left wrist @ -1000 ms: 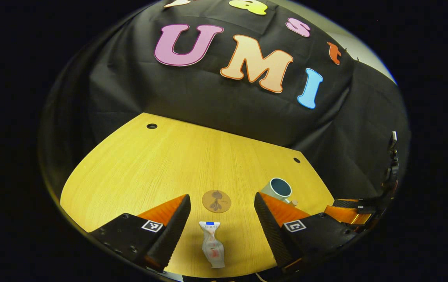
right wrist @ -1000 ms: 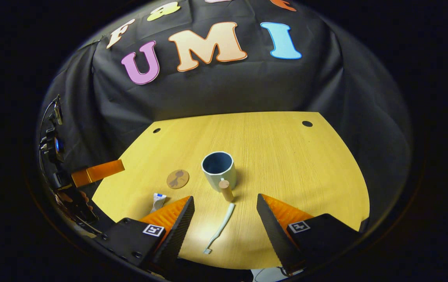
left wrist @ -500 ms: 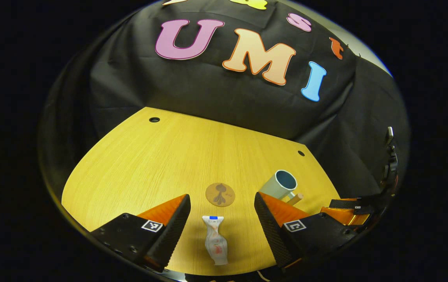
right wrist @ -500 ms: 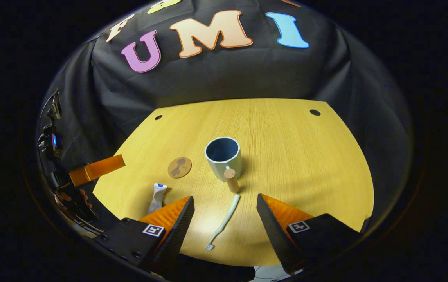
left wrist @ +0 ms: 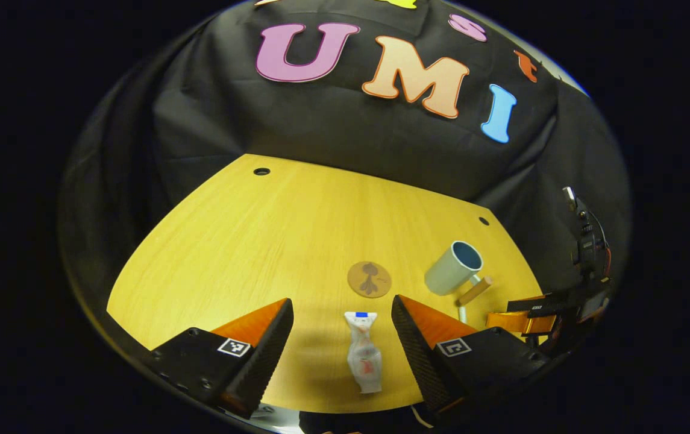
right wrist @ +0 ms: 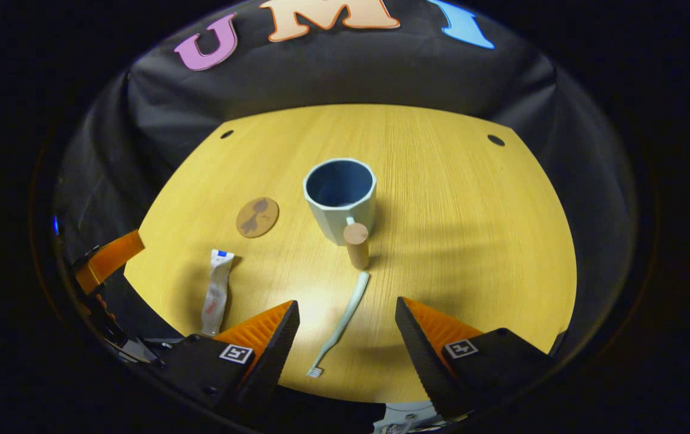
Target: Put the toothbrush and toothpaste on the desktop into the cup, then pick up the cup and place it on the coaster on the desktop.
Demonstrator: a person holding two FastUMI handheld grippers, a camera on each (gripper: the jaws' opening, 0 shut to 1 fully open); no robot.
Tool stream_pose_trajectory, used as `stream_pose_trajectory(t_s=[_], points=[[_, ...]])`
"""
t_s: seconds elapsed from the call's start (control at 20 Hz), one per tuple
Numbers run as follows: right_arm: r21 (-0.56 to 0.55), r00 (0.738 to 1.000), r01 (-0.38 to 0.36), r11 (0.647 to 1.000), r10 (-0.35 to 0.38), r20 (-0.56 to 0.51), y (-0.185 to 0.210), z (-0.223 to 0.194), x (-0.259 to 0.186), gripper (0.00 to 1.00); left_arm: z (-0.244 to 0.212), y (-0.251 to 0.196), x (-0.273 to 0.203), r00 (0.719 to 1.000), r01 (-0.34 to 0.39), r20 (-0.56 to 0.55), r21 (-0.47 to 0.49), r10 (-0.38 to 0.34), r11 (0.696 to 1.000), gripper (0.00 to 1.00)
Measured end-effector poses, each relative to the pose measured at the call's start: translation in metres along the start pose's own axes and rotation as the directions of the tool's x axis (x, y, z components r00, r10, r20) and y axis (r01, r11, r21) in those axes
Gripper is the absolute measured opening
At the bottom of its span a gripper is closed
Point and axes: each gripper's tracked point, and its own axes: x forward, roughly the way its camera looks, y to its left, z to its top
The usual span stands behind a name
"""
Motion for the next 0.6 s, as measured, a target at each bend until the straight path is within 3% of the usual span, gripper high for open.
stream_pose_trajectory(t_s=[0.15, 0.2, 0.4, 0.5, 0.55, 0.6], points=[[0.057, 0.999, 0.010, 0.998, -0.007, -0.053, 0.001, -0.001, 0.015, 0.98, -0.006, 0.013, 0.000, 0.999, -0.031, -0.012, -0.004, 0.031, 1.000, 0.96], [0.058, 0.998, 0.022, 0.998, -0.019, -0.059, -0.001, 0.000, 0.020, 0.92, -0.008, 0.016, 0.000, 0.999, -0.038, -0.018, -0.004, 0.038, 0.999, 0.96], [0.040, 0.992, 0.074, 0.996, -0.070, -0.108, -0.006, -0.001, 0.041, 0.81, -0.015, 0.019, 0.000, 0.999, -0.024, -0.037, -0.048, 0.022, 0.999, 0.95], [0.042, 0.987, 0.081, 0.996, -0.075, -0.140, -0.005, -0.005, 0.049, 0.78, -0.019, 0.021, 0.001, 0.999, -0.016, -0.046, -0.065, 0.013, 0.998, 0.95], [0.045, 0.985, 0.089, 0.995, -0.081, -0.150, -0.005, -0.005, 0.054, 0.83, -0.021, 0.022, 0.002, 0.999, -0.016, -0.049, -0.064, 0.013, 0.998, 0.96], [0.052, 0.983, 0.096, 0.994, -0.087, -0.159, -0.005, -0.005, 0.057, 0.75, -0.022, 0.022, 0.003, 0.998, -0.015, -0.053, -0.061, 0.012, 0.998, 0.96]])
